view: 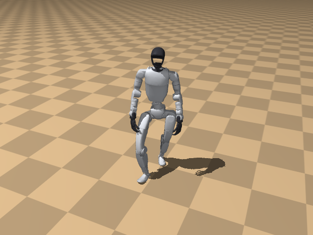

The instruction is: Walk

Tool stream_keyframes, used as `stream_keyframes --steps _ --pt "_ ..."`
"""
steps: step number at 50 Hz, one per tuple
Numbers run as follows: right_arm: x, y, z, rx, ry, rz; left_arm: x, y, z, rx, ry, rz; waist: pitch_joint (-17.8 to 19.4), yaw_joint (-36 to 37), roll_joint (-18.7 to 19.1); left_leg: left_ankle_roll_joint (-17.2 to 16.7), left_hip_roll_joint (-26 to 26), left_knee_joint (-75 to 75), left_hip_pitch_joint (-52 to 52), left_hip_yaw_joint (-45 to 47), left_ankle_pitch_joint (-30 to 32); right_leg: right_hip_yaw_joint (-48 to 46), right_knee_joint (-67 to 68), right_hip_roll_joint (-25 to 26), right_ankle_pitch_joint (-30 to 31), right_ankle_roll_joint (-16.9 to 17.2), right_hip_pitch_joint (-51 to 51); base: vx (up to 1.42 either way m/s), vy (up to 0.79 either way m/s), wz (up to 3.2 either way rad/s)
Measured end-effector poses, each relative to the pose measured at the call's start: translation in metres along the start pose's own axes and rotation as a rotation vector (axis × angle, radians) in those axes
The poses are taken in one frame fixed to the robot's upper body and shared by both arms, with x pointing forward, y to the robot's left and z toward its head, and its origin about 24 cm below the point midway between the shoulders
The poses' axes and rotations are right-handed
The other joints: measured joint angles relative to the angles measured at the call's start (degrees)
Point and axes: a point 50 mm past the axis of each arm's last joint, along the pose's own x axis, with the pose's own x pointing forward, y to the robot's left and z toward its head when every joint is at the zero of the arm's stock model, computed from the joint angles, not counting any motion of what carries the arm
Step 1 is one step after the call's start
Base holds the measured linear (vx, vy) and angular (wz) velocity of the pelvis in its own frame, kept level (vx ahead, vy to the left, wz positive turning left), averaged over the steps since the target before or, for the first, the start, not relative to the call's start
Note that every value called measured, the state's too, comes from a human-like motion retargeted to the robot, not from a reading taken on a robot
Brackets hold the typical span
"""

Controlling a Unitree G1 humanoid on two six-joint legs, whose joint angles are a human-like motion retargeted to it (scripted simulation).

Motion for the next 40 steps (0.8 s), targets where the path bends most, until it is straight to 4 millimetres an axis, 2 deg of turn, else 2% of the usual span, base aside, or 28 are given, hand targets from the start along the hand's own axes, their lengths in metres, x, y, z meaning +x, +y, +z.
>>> stream_keyframes --steps 11,23,30,32,33,40 --pt "-0.001 -0.004 0.003 0.045 -0.03 -0.028 0.0 0.006 0.009 -0.023 -0.035 0.02 -1.78 -0.81 1.11 -1.59 3.29 7.23 -0.92 0.06 -3.91 -0.85 0.24 2.59 0.48 -1.29 2.01 0.18 -0.09 -0.08" --pt "-0.001 -0.011 0.017 0.026 -0.088 -0.068 0.0 0.015 0.044 -0.017 -0.134 0.048 -1.97 -3.17 3.54 -6.52 10.59 22.72 -2.29 0.93 -5.37 -1.11 2.29 8.77 -5.81 -5.23 6.62 0.21 -0.12 -0.19" --pt "-0.002 -0.017 0.025 -0.01 -0.104 -0.094 -0.002 0.022 0.072 -0.026 -0.215 0.071 -0.87 -3.88 6.59 -11.2 19.01 40.35 -6.03 2.34 -1.91 -1.6 1.85 15.18 -7.69 -7.92 10.81 0.19 -0.11 -0.32" --pt "-0.002 -0.023 0.029 -0.022 -0.109 -0.111 -0.004 0.027 0.084 -0.033 -0.248 0.086 -0.16 -3.59 9.43 -13.06 24.44 47.54 -8.39 2.4 0.41 -2.52 -2.79 19.89 -6.06 -9.28 13.64 0.18 -0.09 -0.44" --pt "-0.002 -0.023 0.028 -0.025 -0.105 -0.112 -0.004 0.026 0.086 -0.034 -0.257 0.088 0.04 -3.44 9.79 -13.42 26.12 50.67 -9.11 2.91 1.85 -2.42 -1.99 20.58 -6.48 -9.63 13.85 0.16 -0.06 -0.4" --pt "-0.003 -0.03 0.027 -0.039 -0.08 -0.143 -0.008 0.029 0.107 -0.052 -0.325 0.116 1.52 -1.89 12.04 -11.21 37.15 68.17 -15.5 4.92 4.47 -1.28 -3.33 26.15 -7.22 -11.89 17.43 0.17 -0.04 -0.37"
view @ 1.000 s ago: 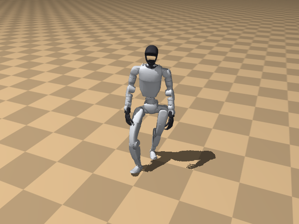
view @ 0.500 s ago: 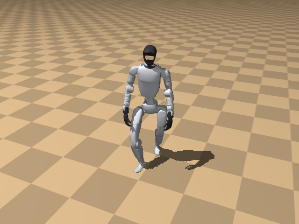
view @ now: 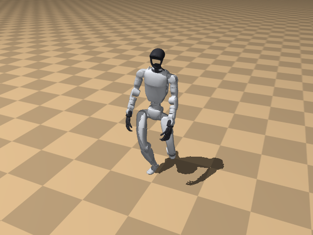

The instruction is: Walk

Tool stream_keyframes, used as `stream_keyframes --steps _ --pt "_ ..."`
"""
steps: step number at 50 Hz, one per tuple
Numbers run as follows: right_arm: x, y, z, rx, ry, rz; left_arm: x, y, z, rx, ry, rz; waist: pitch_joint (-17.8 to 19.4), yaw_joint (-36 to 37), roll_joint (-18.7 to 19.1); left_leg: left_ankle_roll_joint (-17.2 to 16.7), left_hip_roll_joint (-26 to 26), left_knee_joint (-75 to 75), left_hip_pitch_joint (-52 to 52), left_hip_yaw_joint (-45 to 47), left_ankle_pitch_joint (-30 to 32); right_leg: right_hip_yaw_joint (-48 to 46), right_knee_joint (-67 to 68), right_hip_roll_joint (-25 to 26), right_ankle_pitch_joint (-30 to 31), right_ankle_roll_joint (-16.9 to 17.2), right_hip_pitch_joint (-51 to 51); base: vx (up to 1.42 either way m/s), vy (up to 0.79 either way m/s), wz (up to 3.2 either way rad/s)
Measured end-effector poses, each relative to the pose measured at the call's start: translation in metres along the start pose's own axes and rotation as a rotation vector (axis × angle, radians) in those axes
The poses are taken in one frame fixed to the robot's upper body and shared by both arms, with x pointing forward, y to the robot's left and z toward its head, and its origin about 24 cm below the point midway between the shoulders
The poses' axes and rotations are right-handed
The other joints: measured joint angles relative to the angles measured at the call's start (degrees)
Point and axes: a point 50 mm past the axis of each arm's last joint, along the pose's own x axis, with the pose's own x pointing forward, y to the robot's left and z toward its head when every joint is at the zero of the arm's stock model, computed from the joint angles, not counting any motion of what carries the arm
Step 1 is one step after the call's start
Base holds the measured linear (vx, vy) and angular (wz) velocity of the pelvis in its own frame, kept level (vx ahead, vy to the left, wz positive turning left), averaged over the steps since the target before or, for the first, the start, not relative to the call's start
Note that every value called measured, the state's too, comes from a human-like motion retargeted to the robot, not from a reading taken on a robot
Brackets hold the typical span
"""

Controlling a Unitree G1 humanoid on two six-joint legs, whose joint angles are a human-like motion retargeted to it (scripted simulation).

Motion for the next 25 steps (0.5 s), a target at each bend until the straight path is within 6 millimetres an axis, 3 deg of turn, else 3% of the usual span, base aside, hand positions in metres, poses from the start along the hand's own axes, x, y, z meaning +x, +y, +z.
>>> stream_keyframes --steps 5,9,17,25 --pt "0.0 -0.005 -0.002 0.004 0.022 -0.015 0.001 0.001 0.009 -0.017 -0.023 0.008 1.52 1.66 -0.34 2.8 2.32 4.54 -4.2 0.24 -3.34 2.19 -2.4 1.44 -0.47 -0.34 3.75 0.19 -0.01 -0.35" --pt "-0.001 -0.002 -0.008 0.017 0.044 -0.008 0.0 0.001 0.002 -0.038 -0.002 0.009 2.54 2.99 -0.94 4.37 1.66 4.14 -7.36 0.22 -7.08 4.12 -2.71 1.55 -1.64 -0.23 6.11 0.2 0.0 -0.29" --pt "-0.003 0.007 -0.021 0.049 0.075 0.014 -0.004 -0.001 -0.024 -0.073 0.07 0.011 4.1 5.32 -2.48 5.32 -3.1 -2.51 -14.67 -0.24 -11.8 7.65 -1.77 0.31 -4.79 -0.1 9.41 0.19 0.01 -0.26" --pt "-0.002 0.007 -0.018 0.053 0.057 0.012 -0.011 -0.008 -0.051 -0.112 0.148 -0.001 3.96 6.64 -3.11 3.92 -7.64 -14.98 -22.87 -0.25 -10.41 9.91 -1.5 -0.82 -6.77 -0.36 10.84 0.17 0.02 -0.18"
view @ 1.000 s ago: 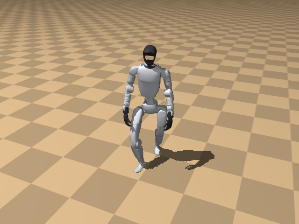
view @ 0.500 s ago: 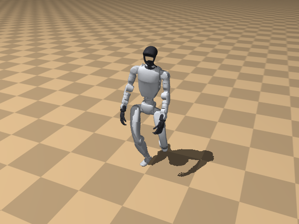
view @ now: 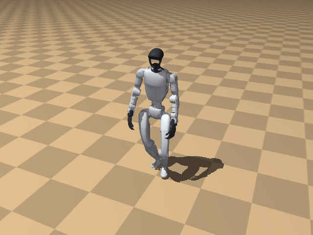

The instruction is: Walk

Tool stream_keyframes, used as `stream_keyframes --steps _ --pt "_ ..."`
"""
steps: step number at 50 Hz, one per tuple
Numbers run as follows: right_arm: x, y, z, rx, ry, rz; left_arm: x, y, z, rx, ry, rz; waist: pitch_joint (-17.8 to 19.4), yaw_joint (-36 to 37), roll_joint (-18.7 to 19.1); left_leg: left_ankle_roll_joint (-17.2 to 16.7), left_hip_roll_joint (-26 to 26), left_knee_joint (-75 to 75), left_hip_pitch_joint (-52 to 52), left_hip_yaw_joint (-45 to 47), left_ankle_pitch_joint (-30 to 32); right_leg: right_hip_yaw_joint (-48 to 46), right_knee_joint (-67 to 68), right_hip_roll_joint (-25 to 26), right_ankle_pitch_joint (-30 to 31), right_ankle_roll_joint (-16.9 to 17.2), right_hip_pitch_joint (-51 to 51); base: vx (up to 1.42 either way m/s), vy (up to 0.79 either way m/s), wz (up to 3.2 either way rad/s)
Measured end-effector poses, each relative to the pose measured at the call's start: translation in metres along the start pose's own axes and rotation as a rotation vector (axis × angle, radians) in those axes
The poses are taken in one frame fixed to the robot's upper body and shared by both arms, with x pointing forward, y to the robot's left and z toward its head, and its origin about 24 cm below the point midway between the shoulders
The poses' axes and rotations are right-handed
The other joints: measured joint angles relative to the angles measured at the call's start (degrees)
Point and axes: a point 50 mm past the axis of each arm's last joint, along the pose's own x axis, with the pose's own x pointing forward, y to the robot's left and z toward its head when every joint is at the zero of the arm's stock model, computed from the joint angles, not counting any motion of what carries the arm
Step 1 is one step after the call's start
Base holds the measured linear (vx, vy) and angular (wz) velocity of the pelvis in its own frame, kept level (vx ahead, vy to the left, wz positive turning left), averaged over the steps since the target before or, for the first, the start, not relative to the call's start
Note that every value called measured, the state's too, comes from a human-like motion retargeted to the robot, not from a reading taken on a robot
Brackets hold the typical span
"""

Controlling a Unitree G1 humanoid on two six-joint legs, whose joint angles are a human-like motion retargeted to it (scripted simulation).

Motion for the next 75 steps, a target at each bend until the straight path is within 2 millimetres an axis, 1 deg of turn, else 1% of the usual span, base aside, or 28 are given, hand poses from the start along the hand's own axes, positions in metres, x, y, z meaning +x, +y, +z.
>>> stream_keyframes --steps 7,10,12,13,15,17,21,23,26,28,32,33,38,40,42,43,45,48,51,55,57,60,62,64,67,68,70,75 --pt "0.0 -0.002 0.007 -0.024 -0.026 -0.013 -0.003 0.0 -0.02 -0.023 0.055 0.004 -1.48 -0.09 -0.5 -1.83 -4.93 -14.94 -5.29 -1.09 4.41 1.02 -0.12 -1.11 -1.08 -0.33 0.15 0.16 0.05 -0.07" --pt "0.0 -0.003 0.009 -0.036 -0.035 -0.023 -0.004 0.008 -0.02 -0.018 0.059 0.022 -2.32 -0.28 -0.82 -2.09 -6.81 -21.62 -6.25 -1.49 6.51 1.4 0.08 -1.63 -1.61 -0.49 -0.2 0.16 0.06 -0.05" --pt "0.0 -0.002 0.009 -0.044 -0.037 -0.024 -0.005 0.009 -0.022 -0.015 0.064 0.026 -2.57 -0.41 -0.87 -2.33 -7.09 -22.12 -7.68 -2.0 6.72 1.54 1.73 -1.8 -2.69 -0.62 -0.54 0.17 0.06 -0.09" --pt "0.0 -0.004 0.012 -0.047 -0.044 -0.03 -0.005 0.011 -0.02 -0.013 0.06 0.03 -3.07 -0.33 -0.97 -2.31 -7.78 -26.08 -6.99 -2.02 8.32 1.84 0.65 -1.79 -2.33 -0.7 -0.5 0.19 0.07 -0.1" --pt "0.0 -0.004 0.012 -0.053 -0.048 -0.033 -0.005 0.01 -0.023 -0.01 0.066 0.029 -3.39 -0.51 -1.22 -2.43 -8.02 -25.67 -8.35 -2.38 8.74 2.0 2.23 -2.11 -3.43 -0.79 -0.85 0.19 0.07 -0.12" --pt "0.001 -0.007 0.017 -0.058 -0.061 -0.044 -0.005 0.012 -0.021 -0.004 0.061 0.032 -3.94 -0.1 -1.03 -2.39 -8.25 -29.78 -7.33 -2.58 10.93 2.63 0.74 -1.63 -3.12 -1.0 -0.32 0.21 0.07 -0.18" --pt "0.001 -0.007 0.021 -0.064 -0.075 -0.051 -0.006 0.01 -0.024 0.005 0.067 0.028 -5.08 -0.07 -1.28 -2.15 -7.49 -25.24 -10.21 -3.08 11.16 3.28 2.62 -1.58 -4.19 -1.02 -0.67 0.22 0.07 -0.19" --pt "0.001 -0.011 0.025 -0.061 -0.085 -0.06 -0.006 0.012 -0.021 0.012 0.061 0.025 -5.01 0.63 -1.05 -2.0 -7.44 -27.62 -8.16 -3.14 12.75 4.09 1.11 -1.15 -3.97 -1.01 1.11 0.28 0.08 -0.26" --pt "0.001 -0.009 0.027 -0.057 -0.09 -0.062 -0.006 0.009 -0.023 0.014 0.064 0.016 -5.72 0.57 -1.61 -1.55 -7.4 -23.75 -9.32 -3.22 12.99 4.47 2.48 -1.83 -4.19 -0.49 1.44 0.27 0.08 -0.11" --pt "0.001 -0.012 0.031 -0.049 -0.097 -0.066 -0.005 0.011 -0.02 0.015 0.059 0.011 -5.65 0.93 -2.15 -1.1 -8.21 -25.61 -6.96 -2.69 14.23 4.83 2.35 -2.71 -4.07 0.2 2.7 0.32 0.09 -0.11" --pt "0.002 -0.01 0.031 -0.04 -0.094 -0.063 -0.005 0.008 -0.021 0.015 0.061 -0.003 -6.39 0.35 -4.17 0.2 -10.67 -23.14 -6.12 -1.75 13.8 4.66 7.19 -6.21 -4.01 2.77 2.56 0.32 0.09 0.07" --pt "0.002 -0.012 0.033 -0.036 -0.097 -0.065 -0.005 0.01 -0.019 0.016 0.056 -0.003 -6.0 0.2 -5.57 0.87 -13.07 -27.56 -2.96 -0.9 15.03 4.9 8.1 -8.29 -3.48 3.9 3.14 0.35 0.12 0.21" --pt "0.002 -0.011 0.029 -0.028 -0.082 -0.057 -0.005 0.007 -0.019 0.016 0.054 -0.016 -6.63 -1.41 -10.32 3.38 -20.35 -27.91 0.29 0.8 12.62 5.16 18.94 -16.42 0.11 10.02 2.5 0.35 0.12 0.27" --pt "0.002 -0.014 0.032 -0.019 -0.086 -0.054 -0.005 0.011 -0.014 0.017 0.042 -0.012 -5.47 -1.76 -13.82 4.72 -27.17 -41.32 8.8 0.98 17.4 6.11 22.69 -21.85 4.13 13.4 3.11 0.35 0.14 0.22" --pt "0.002 -0.012 0.03 -0.012 -0.081 -0.049 -0.005 0.011 -0.014 0.017 0.036 -0.009 -5.68 -2.2 -15.17 5.43 -29.37 -41.56 10.12 1.16 16.73 5.49 27.61 -25.75 11.23 15.72 2.19 0.31 0.13 0.11" --pt "0.002 -0.012 0.029 -0.008 -0.081 -0.047 -0.005 0.011 -0.014 0.017 0.032 -0.004 -5.78 -2.3 -15.58 5.85 -30.23 -42.12 11.04 1.17 16.4 4.81 30.29 -28.03 15.32 16.24 1.5 0.31 0.13 0.03" --pt "0.002 -0.012 0.029 0.002 -0.08 -0.046 -0.005 0.013 -0.011 0.016 0.021 0.006 -5.8 -2.68 -16.33 6.65 -32.15 -43.65 13.13 0.85 16.06 4.86 35.33 -31.07 20.09 16.87 -0.09 0.31 0.13 0.07" --pt "0.002 -0.013 0.031 0.019 -0.087 -0.053 -0.005 0.018 -0.006 0.015 0.002 0.034 -5.43 -3.36 -17.06 7.63 -34.77 -46.32 16.79 -0.14 15.8 5.63 41.95 -34.36 22.7 16.57 -2.8 0.3 0.12 0.08" --pt "0.002 -0.014 0.033 0.039 -0.097 -0.064 -0.005 0.023 -0.001 0.015 -0.015 0.066 -4.73 -4.03 -17.22 8.17 -36.56 -48.6 20.54 -1.37 15.43 6.0 46.68 -36.97 20.88 14.64 -5.78 0.29 0.1 0.03" --pt "0.002 -0.014 0.036 0.055 -0.11 -0.075 -0.005 0.028 0.005 0.012 -0.029 0.102 -3.51 -5.12 -16.64 8.39 -37.67 -50.62 25.27 -3.21 14.49 5.79 49.24 -38.9 14.81 11.2 -10.16 0.28 0.07 -0.01" --pt "0.002 -0.019 0.042 0.053 -0.126 -0.086 -0.005 0.032 0.014 0.007 -0.046 0.119 -2.37 -4.9 -13.74 8.16 -35.68 -54.62 29.31 -4.58 14.8 4.37 47.73 -36.25 12.35 8.93 -12.21 0.27 0.07 -0.19" --pt "0.002 -0.014 0.039 0.055 -0.124 -0.075 -0.004 0.029 0.011 0.009 -0.041 0.119 -1.54 -6.13 -14.44 8.11 -37.02 -54.19 31.74 -5.66 13.61 4.26 45.8 -37.51 7.75 7.69 -15.67 0.23 0.05 0.14" --pt "0.002 -0.015 0.042 0.047 -0.131 -0.071 -0.004 0.031 0.016 0.011 -0.045 0.122 -1.06 -6.46 -11.98 7.88 -34.88 -55.93 33.95 -6.67 12.91 2.3 42.12 -34.22 6.35 6.53 -17.5 0.24 0.06 0.03" --pt "0.002 -0.01 0.038 0.048 -0.123 -0.06 -0.003 0.027 0.012 0.019 -0.035 0.111 -0.5 -7.04 -12.33 7.77 -35.35 -55.62 35.29 -7.34 12.17 2.2 39.34 -33.95 5.15 6.59 -19.5 0.21 0.05 0.2" --pt "0.003 -0.006 0.034 0.048 -0.112 -0.042 -0.003 0.024 0.01 0.034 -0.022 0.096 -0.08 -7.64 -11.15 7.63 -34.2 -56.22 37.24 -8.47 10.96 0.97 33.59 -30.82 5.11 6.95 -21.9 0.22 0.05 0.17" --pt "0.003 -0.006 0.033 0.048 -0.107 -0.036 -0.003 0.023 0.01 0.039 -0.019 0.087 -0.09 -7.6 -10.17 7.53 -33.28 -57.08 37.96 -8.77 10.83 0.25 31.08 -29.07 5.64 7.02 -22.5 0.2 0.04 0.12" --pt "0.003 -0.001 0.026 0.048 -0.089 -0.021 -0.002 0.017 0.004 0.047 -0.003 0.065 0.36 -7.75 -10.65 7.34 -33.73 -56.94 39.06 -9.27 10.45 0.72 28.01 -28.27 6.14 8.05 -24.1 0.18 0.03 0.18" --pt "0.003 0.007 0.02 0.046 -0.065 0.022 -0.003 0.013 -0.004 0.071 0.024 0.022 -0.69 -7.39 -8.42 6.97 -31.09 -58.51 40.43 -10.51 9.42 -1.36 15.03 -21.83 9.2 9.99 -26.25 0.19 0.01 0.14"
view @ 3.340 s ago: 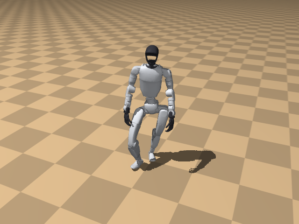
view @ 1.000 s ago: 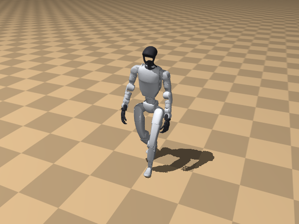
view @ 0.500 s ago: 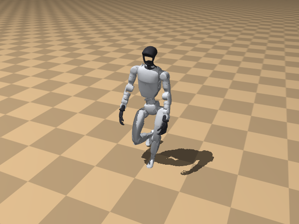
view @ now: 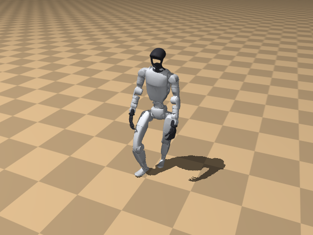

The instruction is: Walk

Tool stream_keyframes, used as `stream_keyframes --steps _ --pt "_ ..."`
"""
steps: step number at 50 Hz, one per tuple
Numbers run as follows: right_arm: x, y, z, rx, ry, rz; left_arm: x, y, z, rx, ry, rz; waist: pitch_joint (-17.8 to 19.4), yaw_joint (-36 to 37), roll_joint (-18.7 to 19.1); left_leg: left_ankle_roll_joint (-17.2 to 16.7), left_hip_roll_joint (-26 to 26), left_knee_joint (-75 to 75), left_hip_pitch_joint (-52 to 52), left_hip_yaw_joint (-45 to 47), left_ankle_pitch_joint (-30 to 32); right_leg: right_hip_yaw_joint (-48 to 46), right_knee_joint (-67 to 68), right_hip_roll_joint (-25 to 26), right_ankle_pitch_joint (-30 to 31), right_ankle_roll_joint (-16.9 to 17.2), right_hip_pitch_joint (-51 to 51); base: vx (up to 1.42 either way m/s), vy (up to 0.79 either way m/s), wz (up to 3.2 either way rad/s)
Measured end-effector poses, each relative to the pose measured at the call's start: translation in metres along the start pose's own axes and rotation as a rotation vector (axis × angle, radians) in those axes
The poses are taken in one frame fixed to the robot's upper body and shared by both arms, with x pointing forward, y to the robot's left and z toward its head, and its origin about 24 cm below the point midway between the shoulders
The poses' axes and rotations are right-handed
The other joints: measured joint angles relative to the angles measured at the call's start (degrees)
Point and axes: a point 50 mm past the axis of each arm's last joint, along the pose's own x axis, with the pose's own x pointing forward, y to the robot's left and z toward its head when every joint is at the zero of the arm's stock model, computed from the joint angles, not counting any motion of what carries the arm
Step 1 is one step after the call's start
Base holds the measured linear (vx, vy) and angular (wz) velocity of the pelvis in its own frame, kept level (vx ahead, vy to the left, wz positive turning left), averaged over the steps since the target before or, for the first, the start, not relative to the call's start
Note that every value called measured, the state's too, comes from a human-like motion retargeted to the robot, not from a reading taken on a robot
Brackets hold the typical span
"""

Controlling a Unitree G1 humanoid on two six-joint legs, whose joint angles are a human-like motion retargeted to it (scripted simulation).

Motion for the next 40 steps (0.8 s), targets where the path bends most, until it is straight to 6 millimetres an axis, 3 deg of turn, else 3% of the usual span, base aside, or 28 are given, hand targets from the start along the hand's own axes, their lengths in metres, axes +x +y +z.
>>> stream_keyframes --steps 5,18,28,40 --pt "-0.001 0.007 -0.01 0.0 0.033 0.031 -0.001 -0.007 -0.014 0.029 0.044 -0.042 -0.23 0.95 -1.16 -0.06 -0.75 1.94 0.69 -0.67 -1.55 0.53 -5.75 1.55 0.22 1.65 -2.36 0.16 -0.02 0.12" --pt "-0.002 0.01 -0.021 0.048 0.066 0.049 -0.004 -0.01 -0.031 0.083 0.102 -0.092 -2.53 3.32 -0.7 0.36 1.41 10.41 -0.27 -3.56 -8.2 -1.93 -13.66 5.47 4.7 1.05 -0.86 0.2 -0.05 0.14" --pt "-0.002 0.011 -0.019 0.095 0.054 0.038 -0.002 -0.014 -0.025 0.112 0.095 -0.108 -3.73 3.48 1.07 -1.88 4.94 20.9 -1.64 -6.04 -11.89 -4.01 -13.06 8.14 6.72 -0.68 2.55 0.24 -0.07 0.18" --pt "-0.001 0.012 -0.013 0.082 0.037 0.043 0.001 -0.019 -0.009 0.123 0.052 -0.124 -4.33 2.95 6.19 -8.37 12.91 37.57 -5.99 -7.42 -11.37 -7.17 -15.35 14.69 3.21 -4.4 7.59 0.2 -0.06 0.08"
